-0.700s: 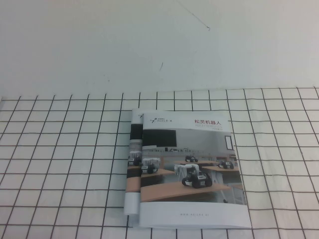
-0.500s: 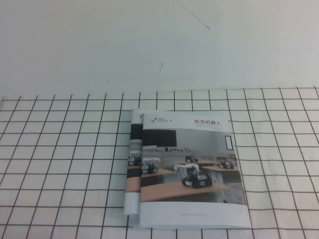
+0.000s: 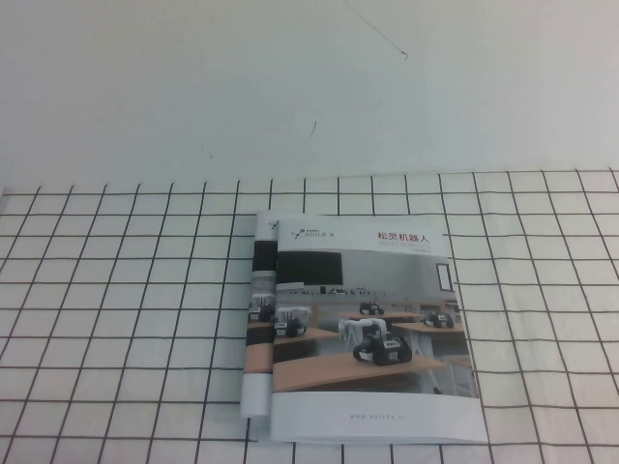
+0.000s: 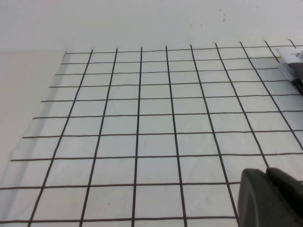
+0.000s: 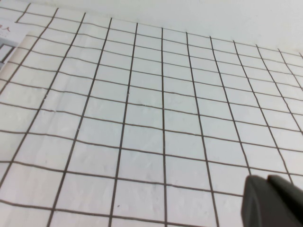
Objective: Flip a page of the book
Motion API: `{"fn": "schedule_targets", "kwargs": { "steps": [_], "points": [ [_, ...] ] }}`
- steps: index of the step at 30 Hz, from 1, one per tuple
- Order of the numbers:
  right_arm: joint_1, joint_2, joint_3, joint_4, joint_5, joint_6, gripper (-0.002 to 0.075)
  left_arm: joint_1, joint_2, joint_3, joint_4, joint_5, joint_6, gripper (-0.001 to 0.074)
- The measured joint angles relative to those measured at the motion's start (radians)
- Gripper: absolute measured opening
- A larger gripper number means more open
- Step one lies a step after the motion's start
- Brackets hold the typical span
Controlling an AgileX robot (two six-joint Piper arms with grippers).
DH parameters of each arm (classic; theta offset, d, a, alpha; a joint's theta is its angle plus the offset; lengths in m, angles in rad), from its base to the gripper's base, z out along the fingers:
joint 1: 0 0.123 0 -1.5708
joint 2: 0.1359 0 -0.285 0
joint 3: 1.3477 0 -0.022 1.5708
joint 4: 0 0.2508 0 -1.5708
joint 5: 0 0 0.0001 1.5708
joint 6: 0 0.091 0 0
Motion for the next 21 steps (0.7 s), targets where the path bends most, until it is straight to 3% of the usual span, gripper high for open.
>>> {"fn": "schedule_targets", "kwargs": {
  "steps": [13, 21],
  "points": [
    [0.0, 0.0, 0.0, 0.0, -0.029, 0.002, -0.0002, 0.0, 0.0, 0.0, -0.009, 0.0, 0.0, -0.0003],
    [0.0, 0.0, 0.0, 0.0, -0.128, 0.004, -0.0002, 0.0, 0.0, 0.001, -0.144, -0.103, 0.0, -0.0003]
  ]
}}
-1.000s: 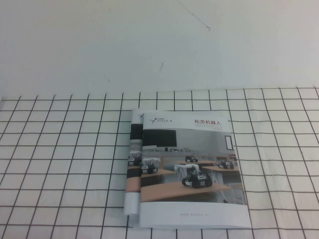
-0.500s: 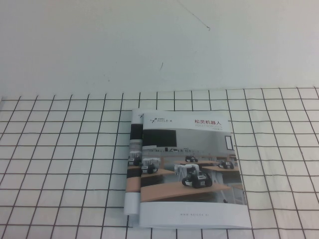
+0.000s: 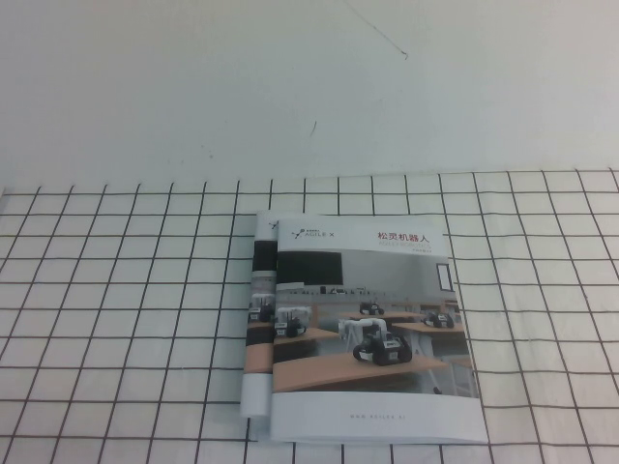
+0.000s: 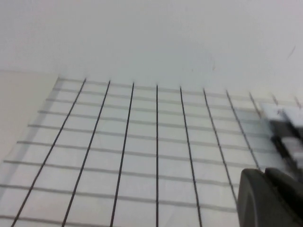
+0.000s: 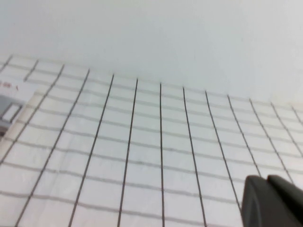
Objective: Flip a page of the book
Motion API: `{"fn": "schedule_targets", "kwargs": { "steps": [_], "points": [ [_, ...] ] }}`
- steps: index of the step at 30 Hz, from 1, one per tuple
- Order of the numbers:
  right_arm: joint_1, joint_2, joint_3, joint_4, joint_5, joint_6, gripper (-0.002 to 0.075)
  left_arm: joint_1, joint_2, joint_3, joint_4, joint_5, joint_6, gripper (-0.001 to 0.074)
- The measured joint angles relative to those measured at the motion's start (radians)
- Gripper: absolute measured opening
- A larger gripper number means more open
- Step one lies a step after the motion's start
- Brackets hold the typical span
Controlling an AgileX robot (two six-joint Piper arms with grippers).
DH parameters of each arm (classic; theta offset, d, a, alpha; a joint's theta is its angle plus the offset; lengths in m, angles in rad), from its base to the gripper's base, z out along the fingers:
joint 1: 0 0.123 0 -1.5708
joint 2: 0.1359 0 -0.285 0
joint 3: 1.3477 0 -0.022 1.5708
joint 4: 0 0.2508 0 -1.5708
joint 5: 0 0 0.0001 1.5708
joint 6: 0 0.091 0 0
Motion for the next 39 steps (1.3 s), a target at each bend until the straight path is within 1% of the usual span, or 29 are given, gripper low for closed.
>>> {"fn": "schedule_targets", "kwargs": {
  "steps": [3, 6, 10, 12, 20, 22, 25, 28, 30, 32, 35, 37, 39],
  "points": [
    [0.0, 0.0, 0.0, 0.0, -0.115, 0.0, -0.0002, 0.0, 0.0, 0.0, -0.089, -0.119, 0.0, -0.0003],
    [0.0, 0.0, 0.0, 0.0, -0.26, 0.0, -0.0002, 0.0, 0.0, 0.0, -0.196, -0.273, 0.0, -0.0003],
    [0.0, 0.0, 0.0, 0.0, -0.434, 0.0, -0.0002, 0.0, 0.0, 0.0, -0.254, -0.403, 0.0, -0.0003],
    [0.0, 0.0, 0.0, 0.0, -0.482, 0.0, -0.0002, 0.0, 0.0, 0.0, -0.263, -0.423, 0.0, -0.0003],
    [0.0, 0.0, 0.0, 0.0, -0.525, 0.007, -0.0002, 0.0, 0.0, 0.0, -0.27, -0.431, -0.007, -0.0003],
    [0.0, 0.0, 0.0, 0.0, -0.561, 0.021, -0.0002, 0.0, 0.0, 0.0, -0.27, -0.454, -0.063, -0.0003],
    [0.0, 0.0, 0.0, 0.0, -0.695, 0.036, -0.0002, 0.0, 0.0, 0.0, -0.267, -0.523, -0.217, -0.0003],
    [0.0, 0.0, 0.0, 0.0, -0.878, 0.036, -0.0002, 0.0, 0.0, 0.0, -0.208, -0.647, -0.365, -0.0003],
    [0.0, 0.0, -0.012, 0.0, -0.963, 0.048, -0.0002, 0.0, 0.0, 0.0, -0.126, -0.754, -0.479, -0.0003],
    [0.0, 0.0, -0.052, 0.0, -0.983, 0.078, -0.0002, 0.0, 0.0, -0.002, -0.039, -0.834, -0.566, -0.0003],
    [0.0, 0.0, -0.157, -0.003, -0.99, 0.101, -0.0002, 0.0, 0.0, -0.075, 0.073, -0.882, -0.647, -0.0003],
    [0.0, 0.0, -0.231, -0.009, -0.987, 0.105, -0.0002, 0.0, 0.0, -0.148, 0.143, -0.883, -0.652, -0.0003],
    [0.0, 0.0, -0.32, -0.021, -0.953, 0.108, -0.0002, 0.0, -0.005, -0.245, 0.214, -0.846, -0.647, -0.0003]
  ]
}}
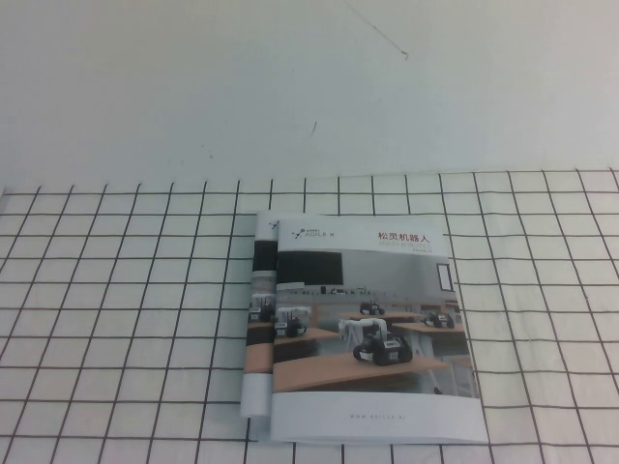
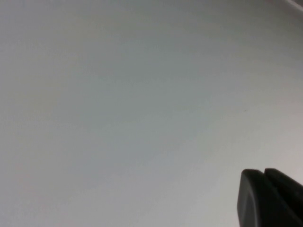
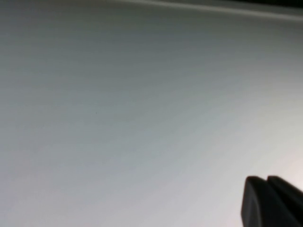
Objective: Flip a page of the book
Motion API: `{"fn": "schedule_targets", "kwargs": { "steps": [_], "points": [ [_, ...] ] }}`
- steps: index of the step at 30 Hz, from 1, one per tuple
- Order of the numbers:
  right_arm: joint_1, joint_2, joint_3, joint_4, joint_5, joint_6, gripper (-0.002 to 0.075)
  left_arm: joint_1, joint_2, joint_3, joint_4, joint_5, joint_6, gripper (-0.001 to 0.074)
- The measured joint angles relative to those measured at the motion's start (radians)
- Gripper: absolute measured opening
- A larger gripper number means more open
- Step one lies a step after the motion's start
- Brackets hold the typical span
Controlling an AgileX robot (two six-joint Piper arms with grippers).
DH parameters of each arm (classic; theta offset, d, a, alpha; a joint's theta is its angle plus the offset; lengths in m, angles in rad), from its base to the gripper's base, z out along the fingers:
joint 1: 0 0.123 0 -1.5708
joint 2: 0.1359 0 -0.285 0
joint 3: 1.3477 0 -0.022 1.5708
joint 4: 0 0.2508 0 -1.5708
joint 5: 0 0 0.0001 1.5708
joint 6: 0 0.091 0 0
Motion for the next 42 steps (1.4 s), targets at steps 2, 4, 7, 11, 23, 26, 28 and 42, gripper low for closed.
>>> {"fn": "schedule_targets", "kwargs": {
  "steps": [2, 4, 7, 11, 23, 26, 28, 42],
  "points": [
    [0.0, -0.002, -0.085, -0.025, 0.054, 0.004, -0.0002, 0.0, -0.002, -0.094, 0.07, 0.076, 0.027, -0.0003],
    [0.0, 0.011, -0.179, -0.063, 0.115, 0.008, -0.0002, 0.0, -0.002, -0.194, 0.133, 0.153, 0.063, -0.0003],
    [0.0, 0.061, -0.304, -0.108, 0.181, 0.018, -0.0002, 0.0, 0.023, -0.314, 0.2, 0.24, 0.102, -0.0003],
    [0.0, 0.155, -0.462, -0.173, 0.317, 0.023, -0.0002, 0.0, 0.112, -0.448, 0.226, 0.382, 0.115, -0.0003],
    [0.026, 0.312, -0.671, -0.158, 1.248, 0.164, -0.0002, -0.049, 0.384, -0.608, 0.211, 1.088, 0.126, -0.0002],
    [0.032, 0.314, -0.634, -0.081, 1.367, 0.193, -0.0002, -0.085, 0.451, -0.608, 0.112, 1.248, 0.126, -0.0002],
    [0.034, 0.314, -0.599, -0.052, 1.395, 0.183, -0.0002, -0.097, 0.491, -0.608, 0.013, 1.337, 0.126, -0.0002],
    [0.118, 0.42, -0.339, 0.233, 1.311, 0.01, -0.0002, -0.103, 0.709, -0.592, -0.314, 1.439, 0.27, -0.0002]
  ]
}}
